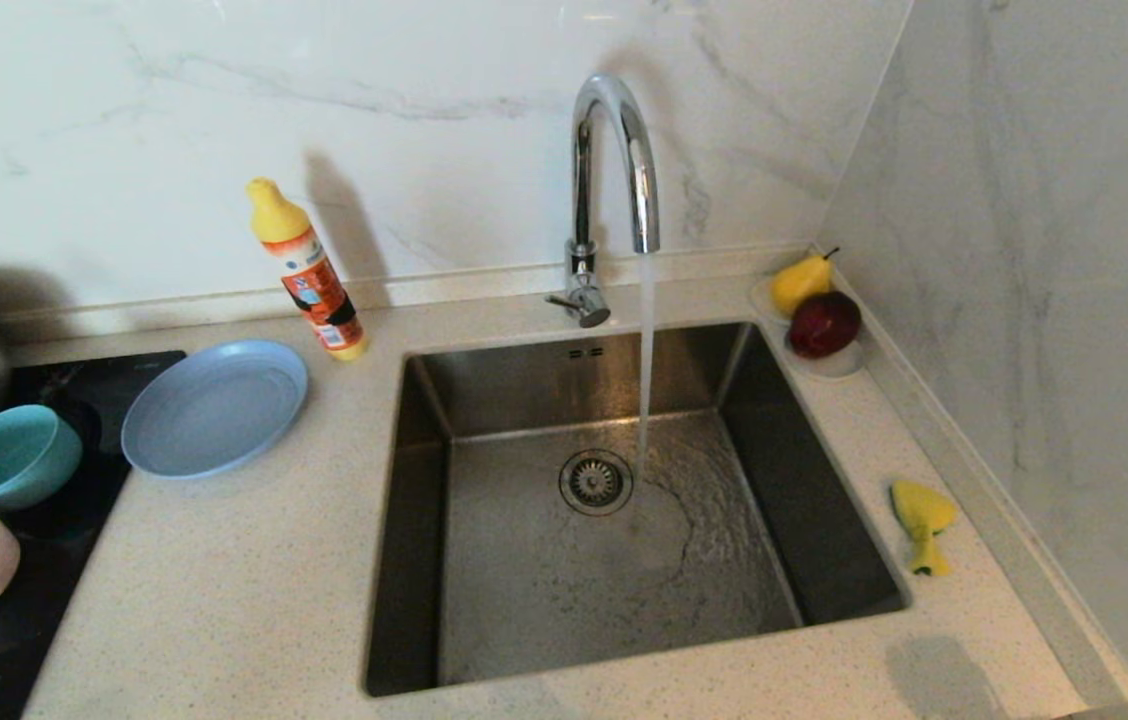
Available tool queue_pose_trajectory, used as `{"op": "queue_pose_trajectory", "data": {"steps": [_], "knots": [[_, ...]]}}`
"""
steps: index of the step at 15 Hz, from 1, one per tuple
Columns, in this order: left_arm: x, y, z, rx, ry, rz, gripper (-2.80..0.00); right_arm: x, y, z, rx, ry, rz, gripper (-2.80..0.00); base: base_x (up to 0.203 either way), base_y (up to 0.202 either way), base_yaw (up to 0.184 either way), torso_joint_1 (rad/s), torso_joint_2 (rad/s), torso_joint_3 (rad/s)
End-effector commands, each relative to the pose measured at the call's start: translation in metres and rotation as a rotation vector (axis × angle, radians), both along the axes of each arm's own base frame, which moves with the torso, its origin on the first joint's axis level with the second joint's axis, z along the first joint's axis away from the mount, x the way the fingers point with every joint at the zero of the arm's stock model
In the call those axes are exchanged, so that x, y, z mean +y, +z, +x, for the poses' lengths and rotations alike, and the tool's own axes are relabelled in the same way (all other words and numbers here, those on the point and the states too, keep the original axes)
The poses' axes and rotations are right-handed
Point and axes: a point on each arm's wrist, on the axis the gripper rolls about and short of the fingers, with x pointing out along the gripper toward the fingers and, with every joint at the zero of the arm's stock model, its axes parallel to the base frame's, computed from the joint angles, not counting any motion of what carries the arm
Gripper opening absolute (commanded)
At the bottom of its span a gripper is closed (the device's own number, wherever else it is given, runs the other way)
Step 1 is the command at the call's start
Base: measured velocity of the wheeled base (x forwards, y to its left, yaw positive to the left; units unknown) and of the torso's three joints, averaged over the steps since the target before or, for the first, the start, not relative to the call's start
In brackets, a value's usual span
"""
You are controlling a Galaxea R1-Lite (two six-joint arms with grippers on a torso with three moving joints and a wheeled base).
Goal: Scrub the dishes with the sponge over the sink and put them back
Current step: Turn off the faucet
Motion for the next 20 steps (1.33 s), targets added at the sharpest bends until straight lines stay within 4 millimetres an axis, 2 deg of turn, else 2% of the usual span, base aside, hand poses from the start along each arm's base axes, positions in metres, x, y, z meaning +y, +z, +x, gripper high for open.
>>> {"op": "queue_pose_trajectory", "data": {"steps": [1, 16, 17, 20], "knots": [[0.000, 0.000, 0.000, 0.002, -0.001, 0.000, -2.80, 0.000, 0.000, 0.000, 0.000, 0.001, 0.000, -2.80, 0.000, 0.000, 0.000, 0.000, 0.00, 0.000], [0.000, -0.001, 0.000, 0.004, 0.020, -0.017, -2.80, 0.000, 0.000, 0.000, 0.000, 0.001, 0.000, -2.80, 0.000, 0.000, 0.000, 0.000, 0.00, 0.000], [0.001, 0.007, -0.002, -0.029, 0.031, -0.034, -2.80, 0.000, 0.000, 0.000, 0.000, 0.001, 0.000, -2.80, 0.000, 0.000, 0.000, 0.000, 0.00, 0.000], [0.000, 0.064, -0.019, -0.191, -0.020, -0.057, -2.80, 0.000, 0.000, 0.000, 0.000, 0.001, 0.000, -2.80, 0.000, 0.000, 0.000, 0.000, 0.00, 0.000]]}}
